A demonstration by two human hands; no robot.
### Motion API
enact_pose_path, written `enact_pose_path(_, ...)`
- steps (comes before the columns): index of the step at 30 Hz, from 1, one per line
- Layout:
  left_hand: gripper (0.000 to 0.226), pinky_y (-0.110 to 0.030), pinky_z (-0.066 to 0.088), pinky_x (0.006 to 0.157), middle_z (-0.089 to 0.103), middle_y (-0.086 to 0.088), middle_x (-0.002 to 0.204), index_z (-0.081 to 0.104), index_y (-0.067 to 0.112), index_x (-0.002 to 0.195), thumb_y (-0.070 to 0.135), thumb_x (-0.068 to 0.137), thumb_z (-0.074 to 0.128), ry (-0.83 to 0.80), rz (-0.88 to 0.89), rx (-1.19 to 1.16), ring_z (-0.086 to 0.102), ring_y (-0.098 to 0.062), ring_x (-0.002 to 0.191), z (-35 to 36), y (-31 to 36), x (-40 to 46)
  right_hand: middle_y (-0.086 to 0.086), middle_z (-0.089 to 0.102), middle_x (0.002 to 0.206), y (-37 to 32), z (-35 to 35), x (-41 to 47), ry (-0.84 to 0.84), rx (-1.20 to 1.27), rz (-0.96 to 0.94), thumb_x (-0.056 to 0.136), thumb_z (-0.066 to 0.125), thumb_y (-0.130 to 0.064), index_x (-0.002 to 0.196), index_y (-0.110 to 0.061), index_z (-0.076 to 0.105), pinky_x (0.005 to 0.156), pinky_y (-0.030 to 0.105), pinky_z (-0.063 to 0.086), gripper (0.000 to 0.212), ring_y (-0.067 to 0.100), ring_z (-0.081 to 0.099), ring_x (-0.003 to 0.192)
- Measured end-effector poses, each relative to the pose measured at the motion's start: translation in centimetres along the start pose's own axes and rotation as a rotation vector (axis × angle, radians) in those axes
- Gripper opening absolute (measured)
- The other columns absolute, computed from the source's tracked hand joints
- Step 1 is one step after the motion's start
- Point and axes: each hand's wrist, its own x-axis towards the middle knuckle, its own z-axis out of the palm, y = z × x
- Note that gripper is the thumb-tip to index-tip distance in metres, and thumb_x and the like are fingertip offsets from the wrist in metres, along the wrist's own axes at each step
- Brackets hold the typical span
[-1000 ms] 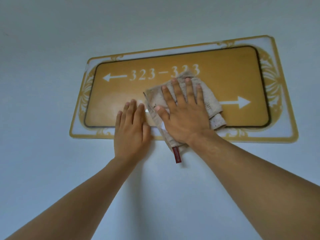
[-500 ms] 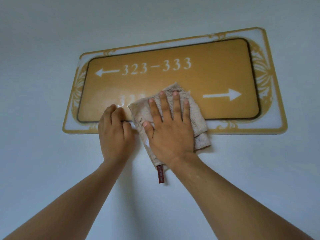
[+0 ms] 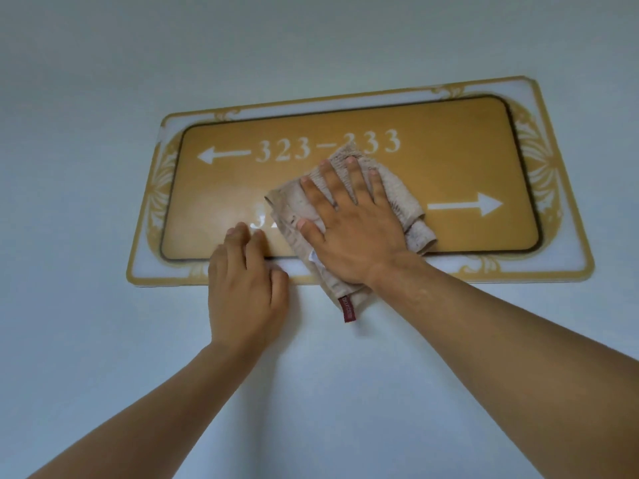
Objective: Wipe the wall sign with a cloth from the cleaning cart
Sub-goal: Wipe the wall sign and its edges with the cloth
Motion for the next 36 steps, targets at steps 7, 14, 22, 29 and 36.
enact_pose_path(7,0.044,-0.047,0.036,0.105,0.051,-0.014,0.125,0.055,0.009,0.122,0.023,0.08,0.047,-0.023,0.159,0.074,0.045,-0.032,0.112,-1.6,-3.0,2.6,0.001,-0.007,0.167,-0.7,-0.1,3.4,0.038,0.003,0.101,0.097,0.009,-0.061,0.158,-0.032,-0.001,0.12,0.053,-0.008,0.069,0.031,-0.013,0.152)
enact_pose_path(14,0.054,-0.051,0.033,0.113,0.046,-0.018,0.138,0.046,0.006,0.134,0.025,0.082,0.047,0.019,0.08,-0.022,0.039,-0.033,0.131,-1.0,-3.0,5.2,0.0,-0.011,0.167,-0.4,-0.2,6.5,0.032,-0.013,0.123,0.097,0.007,-0.063,0.157,-0.032,-0.005,0.121,0.052,-0.009,0.069,0.03,-0.016,0.151)
enact_pose_path(22,0.047,-0.046,0.03,0.114,0.046,-0.013,0.138,0.051,0.012,0.127,0.031,0.085,0.043,0.02,0.081,-0.026,0.042,-0.03,0.125,-0.2,-4.9,7.6,-0.001,-0.01,0.167,-0.9,-0.5,13.8,0.05,0.039,0.272,0.096,0.009,-0.061,0.158,-0.034,0.0,0.12,0.052,-0.011,0.068,0.031,-0.016,0.151)
enact_pose_path(29,0.046,-0.05,0.028,0.115,0.044,-0.012,0.141,0.05,0.014,0.128,0.031,0.086,0.043,0.023,0.076,-0.057,0.039,-0.029,0.129,0.2,-5.2,7.5,0.001,-0.006,0.167,-2.3,-1.3,18.5,0.033,0.04,0.35,0.097,0.01,-0.06,0.158,-0.031,0.004,0.12,0.054,-0.009,0.068,0.035,-0.011,0.152)
enact_pose_path(36,0.048,-0.05,0.029,0.115,0.046,-0.013,0.141,0.052,0.013,0.129,0.029,0.085,0.044,0.026,0.077,-0.091,0.041,-0.03,0.13,0.1,-5.3,7.5,0.002,-0.009,0.167,-2.5,-1.4,18.7,0.007,0.033,0.358,0.097,0.011,-0.061,0.158,-0.031,0.0,0.12,0.054,-0.009,0.069,0.036,-0.013,0.151)
